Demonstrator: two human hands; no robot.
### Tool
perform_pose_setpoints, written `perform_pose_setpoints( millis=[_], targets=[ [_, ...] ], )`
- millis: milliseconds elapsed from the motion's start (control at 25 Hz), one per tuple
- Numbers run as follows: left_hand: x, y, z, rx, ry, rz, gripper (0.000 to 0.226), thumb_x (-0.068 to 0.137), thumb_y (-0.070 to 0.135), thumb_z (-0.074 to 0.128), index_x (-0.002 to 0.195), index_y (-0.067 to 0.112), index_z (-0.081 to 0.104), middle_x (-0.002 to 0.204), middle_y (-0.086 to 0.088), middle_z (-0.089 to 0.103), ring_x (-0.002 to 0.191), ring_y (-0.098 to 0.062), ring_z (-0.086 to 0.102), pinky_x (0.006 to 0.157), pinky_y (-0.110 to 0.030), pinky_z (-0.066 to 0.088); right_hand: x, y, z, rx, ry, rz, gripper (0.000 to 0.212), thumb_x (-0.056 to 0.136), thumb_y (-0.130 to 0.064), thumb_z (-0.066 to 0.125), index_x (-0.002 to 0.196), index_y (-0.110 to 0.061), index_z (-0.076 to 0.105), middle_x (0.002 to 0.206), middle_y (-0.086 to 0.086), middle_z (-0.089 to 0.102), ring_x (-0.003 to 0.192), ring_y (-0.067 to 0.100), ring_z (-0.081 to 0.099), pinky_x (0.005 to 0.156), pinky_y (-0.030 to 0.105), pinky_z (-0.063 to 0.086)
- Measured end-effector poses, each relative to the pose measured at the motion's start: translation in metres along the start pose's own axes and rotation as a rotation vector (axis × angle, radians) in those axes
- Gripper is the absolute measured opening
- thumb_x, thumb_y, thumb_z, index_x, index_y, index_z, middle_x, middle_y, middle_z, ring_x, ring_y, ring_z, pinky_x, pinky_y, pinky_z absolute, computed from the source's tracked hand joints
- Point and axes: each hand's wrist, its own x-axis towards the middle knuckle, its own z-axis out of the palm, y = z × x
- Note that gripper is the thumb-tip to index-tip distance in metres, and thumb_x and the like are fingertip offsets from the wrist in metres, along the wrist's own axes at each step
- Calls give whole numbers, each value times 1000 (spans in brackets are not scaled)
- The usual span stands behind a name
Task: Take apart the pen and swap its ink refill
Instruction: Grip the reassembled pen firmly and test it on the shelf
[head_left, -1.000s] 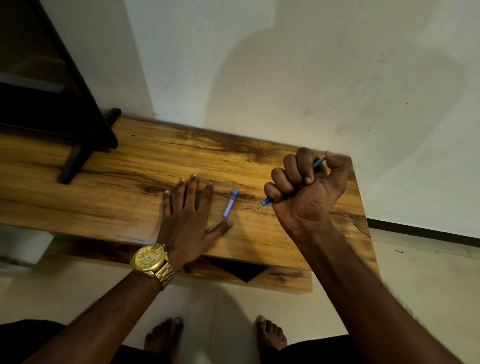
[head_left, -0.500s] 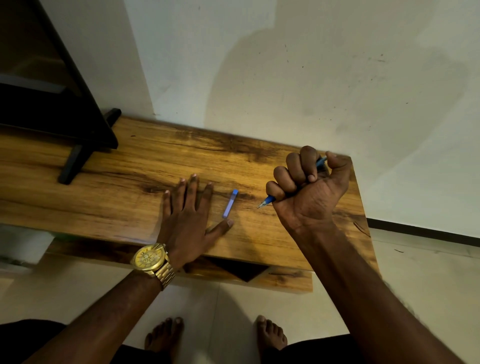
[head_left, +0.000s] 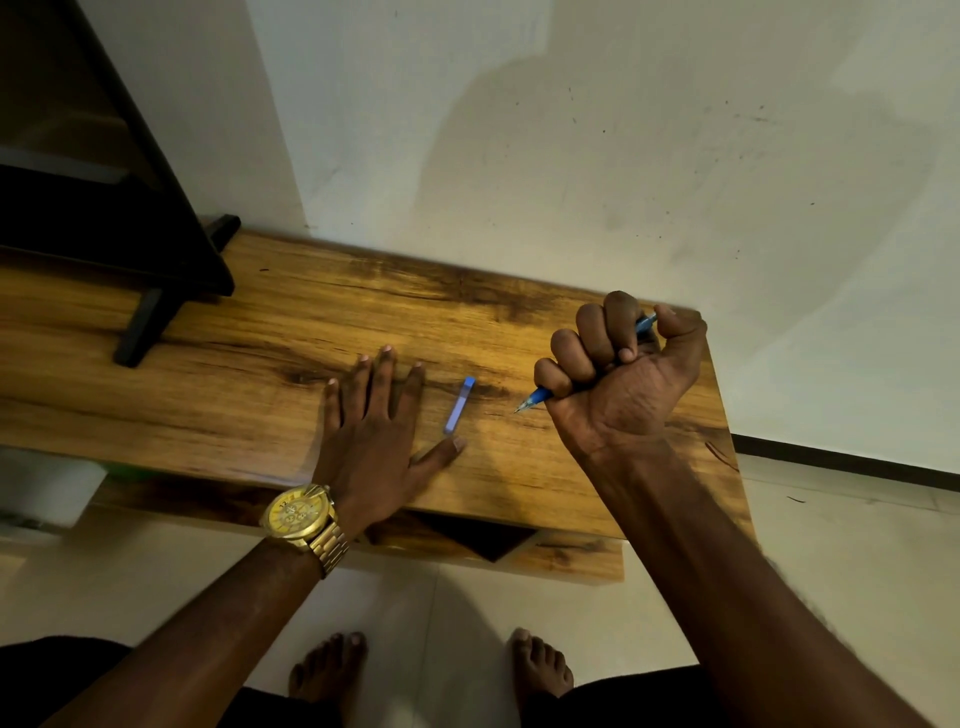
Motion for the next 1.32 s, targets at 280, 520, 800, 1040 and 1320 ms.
perform_pose_setpoints(
  millis=[280, 520, 800, 1040, 1320],
  targets=[
    [0, 1, -2, 6, -12, 1, 112, 83, 95, 15, 173, 30, 6, 183, -9, -8, 169, -35, -4, 134, -63, 4, -1, 0, 1, 7, -18, 3, 39, 88, -46, 36, 59, -21, 24, 54, -6, 16, 47, 11, 10, 50, 23, 11],
    [0, 1, -2, 11, -15, 3, 111, 84, 95, 15, 173, 30, 6, 183, -9, -8, 169, -35, -5, 134, -63, 3, -1, -1, 2, 7, -21, 3, 40, 88, -45, 36, 59, -21, 24, 54, -6, 16, 47, 11, 10, 50, 22, 13],
    [0, 0, 0, 7, 6, 2, 110, 86, 95, 18, 173, 29, 10, 183, -10, -5, 169, -37, -2, 134, -65, 6, -1, -1, 3, 0, 0, -10, 40, 88, -46, 36, 59, -21, 24, 54, -6, 16, 47, 11, 9, 50, 22, 11],
    [0, -1, 2, 13, 4, 1, 110, 86, 95, 18, 173, 30, 9, 183, -10, -5, 169, -37, -1, 134, -65, 6, -1, -2, 4, -21, 34, -10, 41, 87, -47, 37, 59, -21, 23, 54, -6, 14, 46, 11, 8, 50, 21, 11],
    [0, 0, -1, 11, -15, 0, 111, 84, 96, 14, 173, 30, 5, 183, -10, -8, 169, -36, -4, 134, -63, 4, -2, -2, 4, -34, 5, 9, 41, 87, -47, 36, 59, -21, 23, 55, -5, 14, 46, 11, 8, 50, 21, 11]
  ],
)
